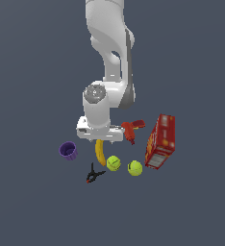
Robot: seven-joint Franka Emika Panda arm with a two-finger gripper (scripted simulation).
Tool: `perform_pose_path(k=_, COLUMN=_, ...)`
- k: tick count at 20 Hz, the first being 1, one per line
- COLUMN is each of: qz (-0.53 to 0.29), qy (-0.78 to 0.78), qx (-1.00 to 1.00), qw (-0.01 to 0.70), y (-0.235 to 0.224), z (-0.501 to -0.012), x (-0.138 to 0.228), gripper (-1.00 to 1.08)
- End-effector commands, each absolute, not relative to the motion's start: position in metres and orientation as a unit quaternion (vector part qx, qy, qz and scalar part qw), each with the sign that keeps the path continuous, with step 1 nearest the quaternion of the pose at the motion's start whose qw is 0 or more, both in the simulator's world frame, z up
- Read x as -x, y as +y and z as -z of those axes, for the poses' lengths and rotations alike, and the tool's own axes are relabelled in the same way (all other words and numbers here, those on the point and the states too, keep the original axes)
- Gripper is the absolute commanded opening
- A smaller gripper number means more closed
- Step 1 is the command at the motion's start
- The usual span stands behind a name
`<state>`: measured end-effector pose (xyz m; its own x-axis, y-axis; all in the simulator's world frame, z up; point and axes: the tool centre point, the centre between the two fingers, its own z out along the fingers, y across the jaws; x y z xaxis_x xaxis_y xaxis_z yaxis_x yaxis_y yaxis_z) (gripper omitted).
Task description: Pick up a designated object from a clutter of objects.
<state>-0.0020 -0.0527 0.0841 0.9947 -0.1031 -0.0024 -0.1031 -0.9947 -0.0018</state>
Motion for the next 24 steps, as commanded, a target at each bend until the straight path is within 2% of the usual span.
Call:
perform_pose_path(k=1, qz=0.000, qy=0.054, qx=0.999, qw=0.000, y=-0.055, z=-0.075, x=0.004, gripper=1.00)
perform_pose_path(k=11, qz=-0.001, qy=0.056, qx=0.998, qw=0.000, y=-0.056, z=-0.065, x=0.006, gripper=1.00)
perform_pose_path(k=24, qz=0.000, qy=0.056, qx=0.998, qw=0.000, y=-0.056, z=-0.019, x=0.007, gripper=1.00)
